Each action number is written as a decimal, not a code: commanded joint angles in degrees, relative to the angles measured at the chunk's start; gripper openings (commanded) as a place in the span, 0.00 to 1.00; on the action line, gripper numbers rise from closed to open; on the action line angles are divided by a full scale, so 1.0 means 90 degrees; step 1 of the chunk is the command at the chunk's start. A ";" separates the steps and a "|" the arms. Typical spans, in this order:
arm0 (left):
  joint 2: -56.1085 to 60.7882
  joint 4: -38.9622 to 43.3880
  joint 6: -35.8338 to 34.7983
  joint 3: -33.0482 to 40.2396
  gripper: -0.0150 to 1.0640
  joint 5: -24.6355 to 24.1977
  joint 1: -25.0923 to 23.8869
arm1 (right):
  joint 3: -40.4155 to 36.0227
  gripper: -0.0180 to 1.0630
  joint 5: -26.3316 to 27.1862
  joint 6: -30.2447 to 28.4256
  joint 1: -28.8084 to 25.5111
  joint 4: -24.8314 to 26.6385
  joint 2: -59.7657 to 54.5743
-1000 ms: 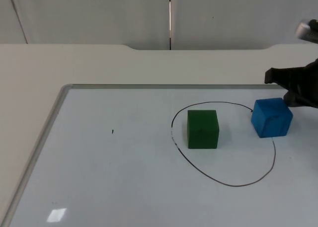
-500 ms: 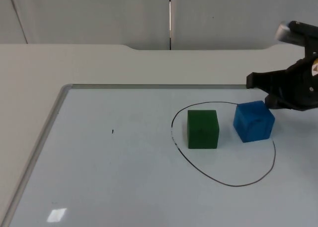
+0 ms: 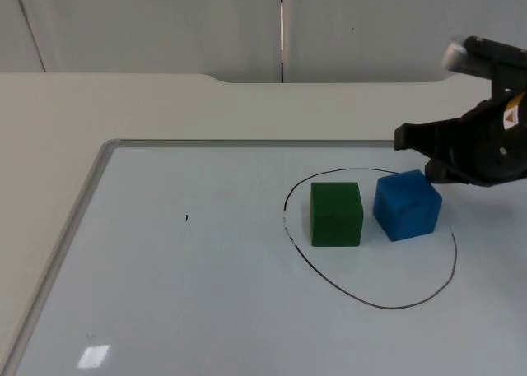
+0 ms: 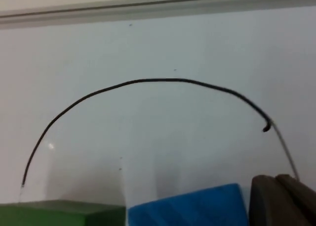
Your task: Push the two cubes into the marked area.
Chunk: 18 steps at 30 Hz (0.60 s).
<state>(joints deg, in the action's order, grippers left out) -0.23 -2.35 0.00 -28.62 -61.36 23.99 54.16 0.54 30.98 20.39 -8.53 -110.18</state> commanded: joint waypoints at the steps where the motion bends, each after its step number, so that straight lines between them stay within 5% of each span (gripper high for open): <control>1: 0.0026 0.0020 -0.0038 0.0032 0.01 -0.0020 -0.0008 | -0.0024 0.02 0.0058 -0.0102 0.0105 -0.0034 0.0008; 10: 0.0026 0.0020 -0.0038 0.0032 0.01 -0.0020 -0.0008 | 0.0004 0.02 -0.0287 -0.0730 -0.0065 -0.0034 0.0108; 18: 0.0026 0.0020 -0.0038 0.0032 0.01 -0.0020 -0.0008 | 0.0004 0.02 -0.1393 -0.1906 -0.0643 -0.0044 0.1211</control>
<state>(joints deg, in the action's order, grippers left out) -0.23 -2.35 0.00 -28.62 -61.36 23.99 54.16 -9.45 16.24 15.58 -8.53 -102.71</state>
